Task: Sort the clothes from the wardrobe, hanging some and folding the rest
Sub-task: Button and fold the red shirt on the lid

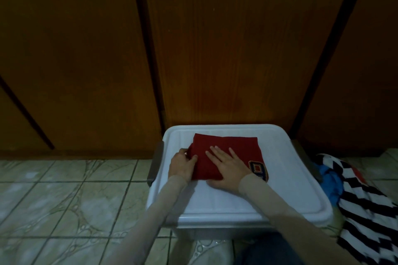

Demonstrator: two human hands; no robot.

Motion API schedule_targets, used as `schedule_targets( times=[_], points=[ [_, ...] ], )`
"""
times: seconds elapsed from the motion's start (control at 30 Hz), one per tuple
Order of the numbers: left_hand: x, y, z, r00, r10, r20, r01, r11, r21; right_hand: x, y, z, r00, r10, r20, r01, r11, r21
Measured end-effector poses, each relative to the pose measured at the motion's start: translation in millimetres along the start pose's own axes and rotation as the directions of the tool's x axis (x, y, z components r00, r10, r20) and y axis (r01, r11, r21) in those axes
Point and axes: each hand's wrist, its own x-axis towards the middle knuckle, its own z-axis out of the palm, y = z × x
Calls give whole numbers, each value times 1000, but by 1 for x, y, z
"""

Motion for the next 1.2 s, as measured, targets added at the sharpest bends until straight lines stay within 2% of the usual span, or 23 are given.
schedule_targets(
  times=[0.17, 0.37, 0.43, 0.53, 0.63, 0.73, 0.8, 0.87, 0.9, 0.93, 1.0, 1.1, 1.13, 1.2],
  points=[
    [5, 12, -9, 982, -169, 88, 185, 956, -229, 5, -23, 0, 997, 70, -27, -73, 990, -124],
    [9, 20, -18, 974, -144, 177, 211, 861, -463, 7, -31, -1, 982, 145, -125, -156, 984, -84],
    [8, 25, -21, 978, -90, 191, 177, 843, -509, 5, -31, -2, 960, 181, -212, -183, 983, 9],
    [3, 33, -26, 992, -2, 126, 78, 796, -601, 4, -24, -12, 881, 324, -345, -219, 925, 311],
    [-3, 42, -26, 1000, 28, -8, -26, 748, -663, 6, -12, -32, 791, 489, -367, -111, 705, 700],
    [-10, 50, -21, 986, 96, -133, -161, 719, -676, 1, -1, -54, 736, 590, -330, 94, 394, 914],
    [-16, 55, -15, 956, 198, -214, -288, 763, -579, -3, 8, -65, 708, 676, -205, 229, 55, 972],
    [-19, 58, -7, 934, 284, -216, -357, 777, -519, -7, 16, -69, 696, 717, -39, 368, -309, 877],
    [-19, 59, -2, 929, 313, -198, -370, 776, -511, -9, 20, -68, 693, 720, 20, 416, -423, 805],
    [-19, 59, 2, 926, 338, -169, -376, 777, -505, -11, 24, -65, 689, 722, 64, 438, -486, 756],
    [-19, 59, 13, 916, 393, -83, -390, 822, -415, -20, 29, -55, 660, 741, 126, 426, -507, 749],
    [-24, 47, 35, 861, 480, 167, -460, 876, -142, -37, 41, -37, 603, 756, 254, 239, -475, 847],
    [-28, 41, 42, 836, 481, 266, -492, 870, -25, -43, 47, -31, 607, 740, 289, 197, -492, 848],
    [-32, 32, 54, 797, 479, 369, -567, 803, 183, -52, 62, -25, 595, 730, 335, 180, -528, 830]
  ],
)
